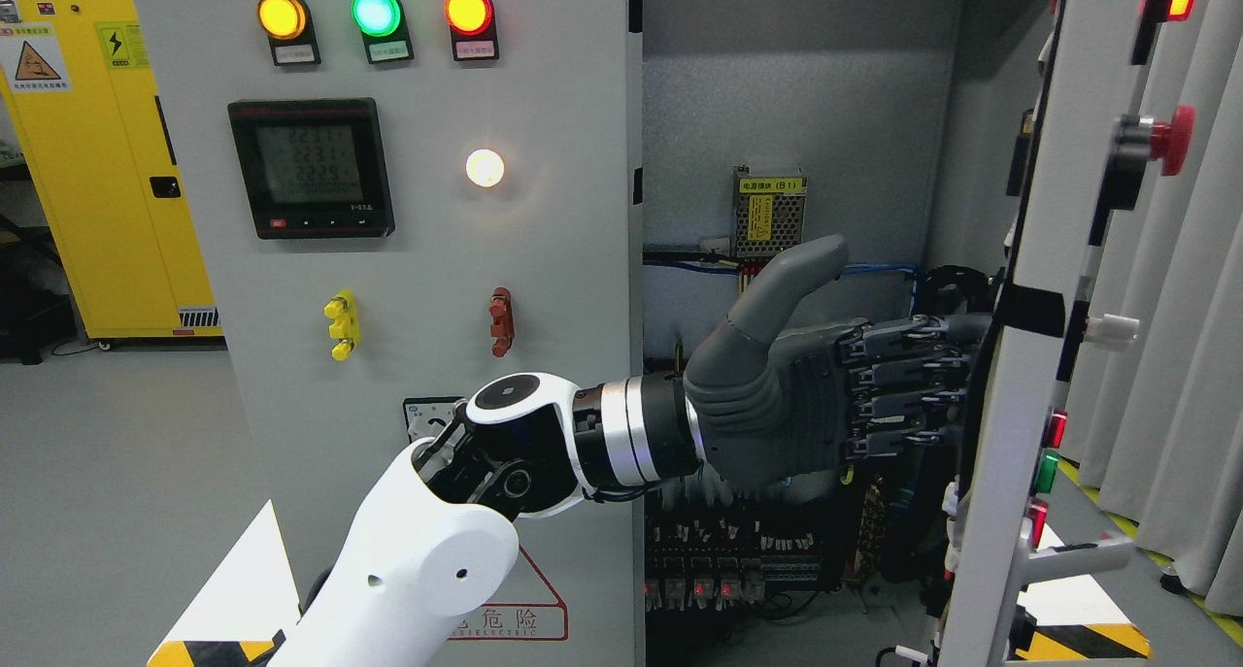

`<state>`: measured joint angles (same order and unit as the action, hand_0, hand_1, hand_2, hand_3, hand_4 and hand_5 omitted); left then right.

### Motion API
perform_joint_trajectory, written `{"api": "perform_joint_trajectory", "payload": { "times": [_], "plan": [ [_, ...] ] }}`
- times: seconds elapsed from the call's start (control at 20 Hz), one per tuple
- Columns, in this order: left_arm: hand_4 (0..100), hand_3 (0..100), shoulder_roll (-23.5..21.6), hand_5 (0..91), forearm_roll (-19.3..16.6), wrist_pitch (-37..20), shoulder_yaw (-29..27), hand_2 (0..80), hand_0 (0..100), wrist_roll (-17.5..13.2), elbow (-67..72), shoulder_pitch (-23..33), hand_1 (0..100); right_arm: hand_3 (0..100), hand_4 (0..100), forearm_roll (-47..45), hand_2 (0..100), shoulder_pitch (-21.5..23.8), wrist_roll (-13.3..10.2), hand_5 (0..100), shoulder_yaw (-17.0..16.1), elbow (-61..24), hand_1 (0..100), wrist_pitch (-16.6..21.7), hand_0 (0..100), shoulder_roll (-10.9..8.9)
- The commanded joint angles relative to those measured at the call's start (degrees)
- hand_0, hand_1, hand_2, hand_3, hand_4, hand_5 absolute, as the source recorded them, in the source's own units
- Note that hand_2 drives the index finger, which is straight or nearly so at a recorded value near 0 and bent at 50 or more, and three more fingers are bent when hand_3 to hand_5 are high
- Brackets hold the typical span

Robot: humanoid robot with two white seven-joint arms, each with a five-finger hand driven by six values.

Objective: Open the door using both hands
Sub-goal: 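Push the button door outward with the left hand, swinging it open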

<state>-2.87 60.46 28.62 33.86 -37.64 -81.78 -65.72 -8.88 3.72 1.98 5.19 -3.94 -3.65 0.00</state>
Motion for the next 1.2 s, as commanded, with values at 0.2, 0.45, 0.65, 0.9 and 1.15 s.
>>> {"api": "perform_joint_trajectory", "payload": {
  "times": [0.2,0.45,0.65,0.9,1.15],
  "plan": [
    [0,0,6.5,0.0,-3.1,-0.1,1.5,0.0,0,2.2,-1.6,0.4,0,0,0,0.0,0,0.0,0.0,0,0.0,0.0,0,0.0,22,-1.40],
    [0,0,9.3,0.0,-5.3,-0.1,1.6,0.0,0,3.5,-2.8,1.3,0,0,0,0.0,0,0.0,0.0,0,-0.1,0.0,0,0.0,22,-1.40],
    [0,0,11.5,0.0,-8.2,-0.2,1.6,0.0,0,5.3,-2.8,1.3,0,0,0,0.0,0,0.0,0.0,0,0.0,0.0,0,0.0,22,-1.40],
    [0,0,12.3,0.0,-8.8,0.1,1.5,0.0,0,5.6,-2.8,0.9,0,0,0,0.0,0,0.0,0.0,0,0.0,0.0,0,0.0,22,-1.40],
    [0,0,13.6,0.0,-9.6,0.0,1.6,0.0,0,8.5,-2.5,-0.5,0,0,0,0.0,0,0.0,0.0,0,0.0,0.0,0,0.0,22,-1.40]
  ]
}}
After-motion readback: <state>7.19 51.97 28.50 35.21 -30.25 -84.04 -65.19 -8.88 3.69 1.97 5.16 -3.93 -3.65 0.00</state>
